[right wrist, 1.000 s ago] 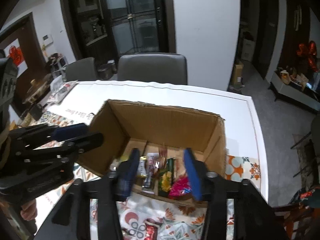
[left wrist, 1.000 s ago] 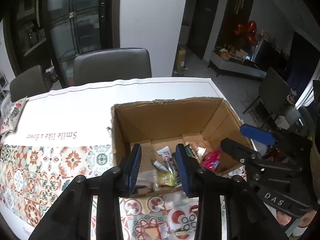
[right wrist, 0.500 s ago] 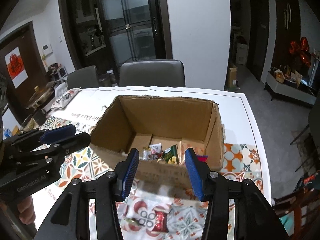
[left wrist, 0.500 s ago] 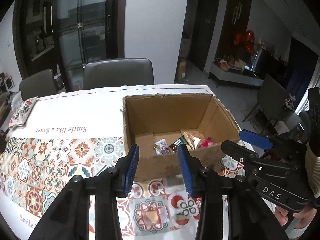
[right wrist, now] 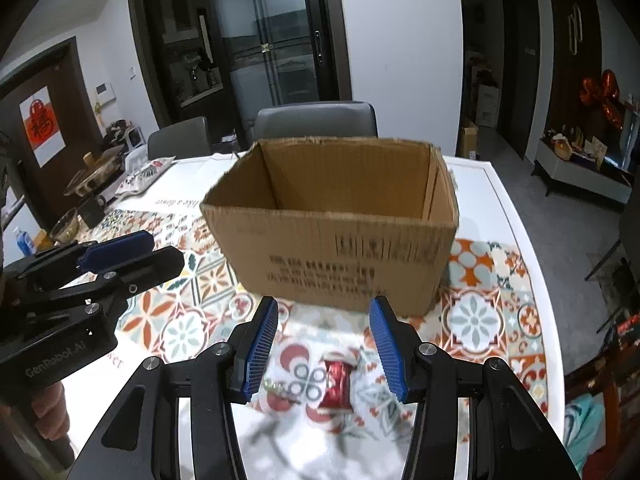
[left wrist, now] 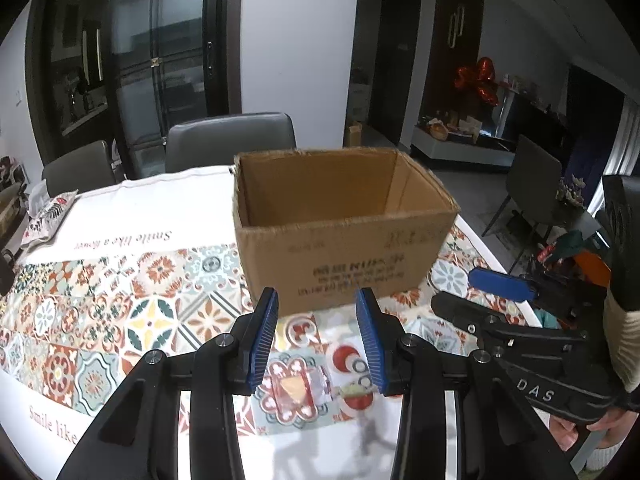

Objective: Organize snacks
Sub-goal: 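Grasp the pale green candy with the left tool while the right tool grasps the red wrapped bar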

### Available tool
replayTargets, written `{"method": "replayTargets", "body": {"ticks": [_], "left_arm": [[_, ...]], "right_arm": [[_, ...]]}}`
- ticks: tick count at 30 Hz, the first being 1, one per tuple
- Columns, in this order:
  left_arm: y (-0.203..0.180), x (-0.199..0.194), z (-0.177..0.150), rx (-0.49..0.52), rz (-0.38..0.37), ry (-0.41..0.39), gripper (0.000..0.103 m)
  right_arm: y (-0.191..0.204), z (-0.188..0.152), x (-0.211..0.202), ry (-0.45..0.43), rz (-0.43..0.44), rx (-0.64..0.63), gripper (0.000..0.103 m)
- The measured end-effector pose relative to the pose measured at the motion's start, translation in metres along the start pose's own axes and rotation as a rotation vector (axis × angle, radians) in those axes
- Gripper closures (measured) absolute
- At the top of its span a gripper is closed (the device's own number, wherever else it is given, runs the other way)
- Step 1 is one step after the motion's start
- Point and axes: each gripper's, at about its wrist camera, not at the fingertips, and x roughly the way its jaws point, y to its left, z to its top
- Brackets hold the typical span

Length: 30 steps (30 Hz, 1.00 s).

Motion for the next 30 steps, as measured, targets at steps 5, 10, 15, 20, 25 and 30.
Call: {"method": "replayTargets", "body": {"ticks": [5,10,15,20,25,30], "left_arm": [[-0.002,0.006,-0.021,-0.009,-0.039,0.02,0.063],[-0.005,0.015,-0.043,-0.005,-0.053,0.032,0.063],[-0.009,0.026,-0.062,0.01,-0.067,0.057,0.064],[-0.01,0.039,-0.077,0.036,-0.105,0.072,0.064],[-0.014,0.05,-0.087,0.072,-0.15,0.085,0.065],[-0.016,0.066,-0.091,0.083,-0.174,0.119,0.065]], "right_arm": [[-0.001,-0.017,-0.002,-0.016,-0.007,0.01,0.054],[-0.005,-0.031,-0.001,-0.027,-0.031,0.04,0.054],[-0.009,-0.047,0.013,0.021,-0.026,0.057,0.054],[-0.01,-0.063,0.025,0.065,-0.029,0.06,0.054],[-0.012,-0.074,0.037,0.101,-0.034,0.064,0.054],[-0.016,-0.079,0.048,0.13,-0.03,0.072,0.054]]}}
